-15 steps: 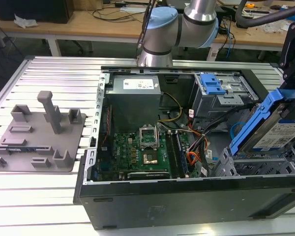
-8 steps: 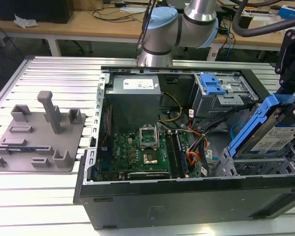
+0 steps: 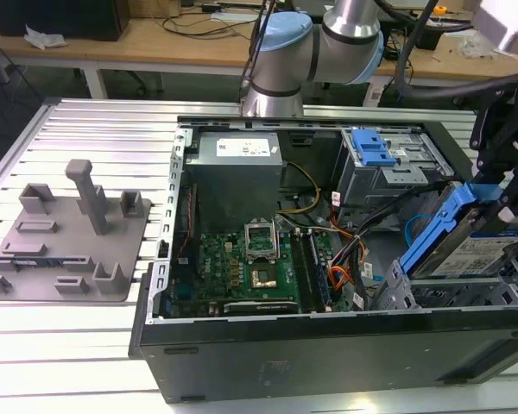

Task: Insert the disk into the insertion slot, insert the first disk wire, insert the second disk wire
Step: 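Insert the disk into the insertion slot, then insert the first disk wire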

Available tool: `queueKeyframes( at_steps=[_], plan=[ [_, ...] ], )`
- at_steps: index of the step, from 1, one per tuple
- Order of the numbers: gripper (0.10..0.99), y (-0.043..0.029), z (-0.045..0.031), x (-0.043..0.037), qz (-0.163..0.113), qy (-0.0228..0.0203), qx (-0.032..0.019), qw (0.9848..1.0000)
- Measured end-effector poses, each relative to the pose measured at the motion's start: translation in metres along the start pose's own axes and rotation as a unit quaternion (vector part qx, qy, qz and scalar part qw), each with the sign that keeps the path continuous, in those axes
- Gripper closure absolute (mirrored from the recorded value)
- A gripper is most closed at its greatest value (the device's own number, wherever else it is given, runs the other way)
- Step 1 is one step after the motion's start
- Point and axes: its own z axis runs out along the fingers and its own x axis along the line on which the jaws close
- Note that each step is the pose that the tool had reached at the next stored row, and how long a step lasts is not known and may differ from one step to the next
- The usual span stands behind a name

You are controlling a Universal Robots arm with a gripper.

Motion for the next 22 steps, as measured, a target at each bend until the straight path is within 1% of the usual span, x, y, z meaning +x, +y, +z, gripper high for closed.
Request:
queueKeyframes(
  at_steps=[1, 4, 5, 6, 22],
  plan=[
    [0.71, 0.0, 0.0011, 0.0001, 0.0, 0.0001, -0.0001, 1.0],
    [0.529, 0.0, 0.0027, 0.0001, 0.0, 0.0002, 0.0, 1.0],
    [0.529, 0.0, 0.0027, 0.0001, 0.0, 0.0003, 0.0, 1.0],
    [0.467, 0.0, 0.0027, 0.0001, 0.0, 0.0002, 0.0, 1.0],
    [0.467, 0.0001, 0.0028, 0.0001, 0.0, 0.0002, -0.0006, 1.0]
  ],
)
